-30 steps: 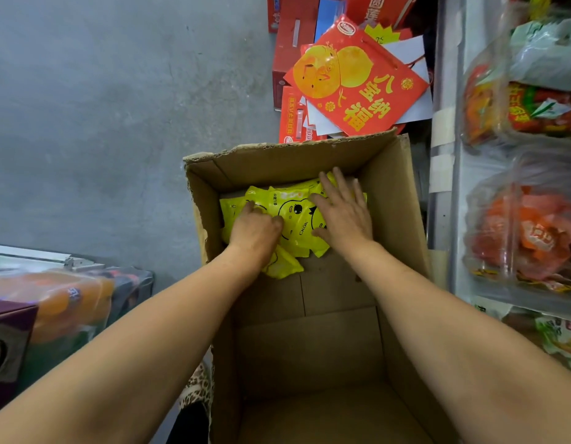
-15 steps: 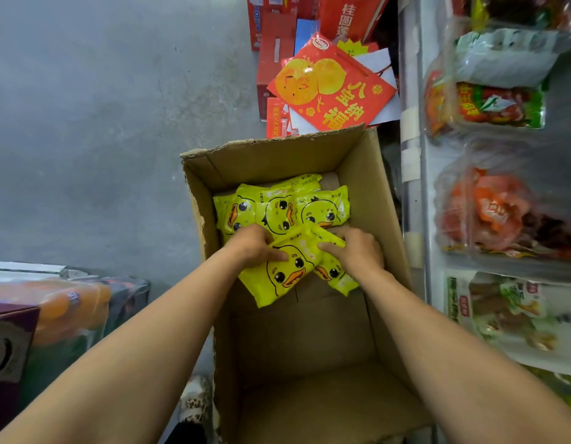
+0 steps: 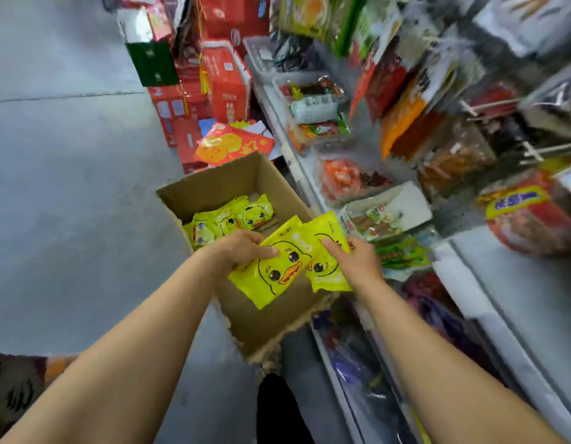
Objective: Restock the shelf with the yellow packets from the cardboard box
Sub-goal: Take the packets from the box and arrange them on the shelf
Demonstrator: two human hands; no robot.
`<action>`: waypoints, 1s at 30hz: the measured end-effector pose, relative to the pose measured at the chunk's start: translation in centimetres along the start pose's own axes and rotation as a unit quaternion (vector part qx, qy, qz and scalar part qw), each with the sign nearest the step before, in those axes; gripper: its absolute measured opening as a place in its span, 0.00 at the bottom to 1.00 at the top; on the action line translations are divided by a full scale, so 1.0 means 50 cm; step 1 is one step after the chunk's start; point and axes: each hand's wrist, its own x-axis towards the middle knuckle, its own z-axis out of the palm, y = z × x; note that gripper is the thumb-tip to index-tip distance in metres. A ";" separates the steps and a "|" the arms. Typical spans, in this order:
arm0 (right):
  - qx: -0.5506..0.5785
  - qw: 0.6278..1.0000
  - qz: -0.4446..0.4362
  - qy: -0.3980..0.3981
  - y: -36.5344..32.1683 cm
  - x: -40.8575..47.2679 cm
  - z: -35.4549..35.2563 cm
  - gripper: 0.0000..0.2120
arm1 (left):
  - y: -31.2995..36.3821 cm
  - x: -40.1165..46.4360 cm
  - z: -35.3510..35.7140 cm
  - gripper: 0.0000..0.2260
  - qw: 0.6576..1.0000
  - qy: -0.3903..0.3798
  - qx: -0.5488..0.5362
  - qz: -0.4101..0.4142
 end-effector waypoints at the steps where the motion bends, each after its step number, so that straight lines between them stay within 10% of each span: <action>1: 0.023 0.999 0.002 0.023 0.000 -0.051 -0.040 0.17 | 0.015 -0.046 0.023 0.07 1.000 -0.021 -0.006 0.019; 6: 0.123 0.982 0.018 0.140 0.005 -0.274 -0.230 0.20 | 0.094 -0.241 0.137 0.23 0.990 -0.088 0.010 0.110; 21: 0.201 0.863 -0.068 0.458 0.123 -0.865 -0.812 0.12 | 0.332 -0.702 0.637 0.12 0.925 -0.230 0.067 0.295; 30: 0.354 0.804 0.001 0.478 0.407 -1.192 -1.086 0.04 | 0.324 -0.936 1.070 0.13 0.876 -0.331 0.222 0.272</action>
